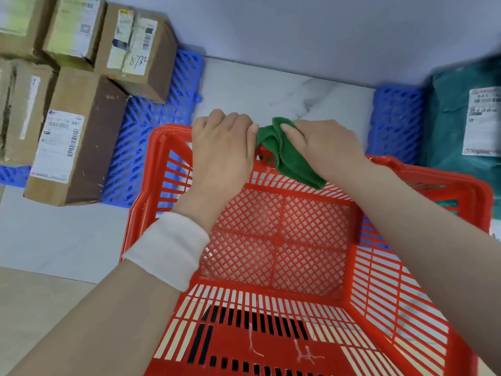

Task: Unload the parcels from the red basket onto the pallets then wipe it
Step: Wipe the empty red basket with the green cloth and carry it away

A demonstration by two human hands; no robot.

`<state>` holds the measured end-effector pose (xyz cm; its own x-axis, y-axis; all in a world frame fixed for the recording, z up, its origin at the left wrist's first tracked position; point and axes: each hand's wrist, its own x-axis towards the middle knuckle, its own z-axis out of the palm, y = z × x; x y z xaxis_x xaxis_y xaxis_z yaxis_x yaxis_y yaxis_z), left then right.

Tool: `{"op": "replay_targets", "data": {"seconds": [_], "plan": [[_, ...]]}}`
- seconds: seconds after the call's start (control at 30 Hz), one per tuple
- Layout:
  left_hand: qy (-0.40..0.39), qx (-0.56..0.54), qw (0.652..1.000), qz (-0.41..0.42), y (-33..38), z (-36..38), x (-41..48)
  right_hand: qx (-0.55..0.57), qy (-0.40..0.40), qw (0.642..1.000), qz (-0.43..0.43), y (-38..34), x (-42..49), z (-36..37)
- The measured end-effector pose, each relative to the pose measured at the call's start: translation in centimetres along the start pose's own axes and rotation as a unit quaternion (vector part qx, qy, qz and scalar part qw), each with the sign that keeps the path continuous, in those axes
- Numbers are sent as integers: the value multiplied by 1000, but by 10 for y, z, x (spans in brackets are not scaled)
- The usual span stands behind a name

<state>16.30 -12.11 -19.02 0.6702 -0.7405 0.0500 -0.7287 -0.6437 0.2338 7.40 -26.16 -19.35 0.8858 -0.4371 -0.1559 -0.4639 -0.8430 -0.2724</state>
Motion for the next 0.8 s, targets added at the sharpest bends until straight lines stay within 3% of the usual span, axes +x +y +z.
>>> {"op": "replay_targets", "data": {"seconds": [0.17, 0.37, 0.5, 0.57, 0.7, 0.8], "plan": [[-5, 13, 1000, 15, -1, -1, 0, 100, -147, 984, 14, 4, 23, -15], [1, 0, 1000, 11, -2, 1, 0, 259, -68, 963, 15, 45, -12, -71], [-3, 1, 1000, 10, -1, 1, 1, 42, -148, 986, -68, 53, -43, -57], [1, 3, 1000, 7, -1, 1, 0, -66, -80, 993, -54, 49, -48, -38], [6, 10, 1000, 4, 0, 3, 0, -124, 76, 986, -85, 40, -45, -16], [4, 13, 1000, -1, 1, 3, 1, -125, 103, 986, 24, 28, -31, -11]]}}
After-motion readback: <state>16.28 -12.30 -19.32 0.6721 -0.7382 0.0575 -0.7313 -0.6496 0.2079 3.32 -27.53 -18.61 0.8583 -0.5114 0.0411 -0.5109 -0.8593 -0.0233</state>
